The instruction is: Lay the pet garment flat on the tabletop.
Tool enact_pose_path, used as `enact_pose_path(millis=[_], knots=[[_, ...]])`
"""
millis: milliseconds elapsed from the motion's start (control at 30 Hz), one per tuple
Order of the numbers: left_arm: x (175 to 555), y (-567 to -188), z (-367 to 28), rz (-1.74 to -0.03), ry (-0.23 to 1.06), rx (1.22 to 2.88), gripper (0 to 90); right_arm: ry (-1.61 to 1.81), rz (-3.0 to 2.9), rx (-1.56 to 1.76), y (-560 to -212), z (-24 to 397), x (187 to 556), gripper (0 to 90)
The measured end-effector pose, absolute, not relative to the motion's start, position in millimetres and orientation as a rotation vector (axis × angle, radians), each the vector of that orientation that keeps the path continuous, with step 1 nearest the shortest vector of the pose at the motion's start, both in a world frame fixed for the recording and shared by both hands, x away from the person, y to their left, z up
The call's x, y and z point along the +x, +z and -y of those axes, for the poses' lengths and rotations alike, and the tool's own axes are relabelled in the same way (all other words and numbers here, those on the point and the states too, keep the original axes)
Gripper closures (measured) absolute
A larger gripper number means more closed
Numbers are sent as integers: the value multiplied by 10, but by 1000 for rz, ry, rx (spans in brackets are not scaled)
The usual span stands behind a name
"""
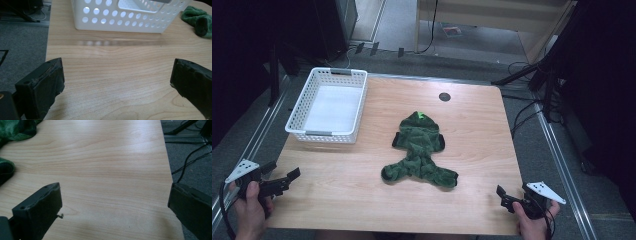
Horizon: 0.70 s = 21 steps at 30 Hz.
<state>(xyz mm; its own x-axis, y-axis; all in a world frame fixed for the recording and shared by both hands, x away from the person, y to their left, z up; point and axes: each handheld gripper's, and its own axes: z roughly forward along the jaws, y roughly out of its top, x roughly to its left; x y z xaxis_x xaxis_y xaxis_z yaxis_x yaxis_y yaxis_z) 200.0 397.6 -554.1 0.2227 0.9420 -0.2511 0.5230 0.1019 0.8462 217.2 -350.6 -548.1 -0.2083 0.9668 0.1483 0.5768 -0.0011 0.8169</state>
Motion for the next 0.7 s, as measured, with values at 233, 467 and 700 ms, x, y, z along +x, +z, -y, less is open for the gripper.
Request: enact_pose_path(millis=[233, 467, 700], knots=[[2004, -5543, -3982, -1433, 545, 1542, 0, 1097, -1823, 1597, -5484, 3504, 2181, 0], [2007, -5543, -3982, -1433, 539, 1544, 0, 1096, -1825, 1600, -5485, 3507, 2186, 0], [2010, -5543, -3982, -1430, 536, 1548, 0, 1099, -1830, 1599, -5486, 3508, 2189, 0]])
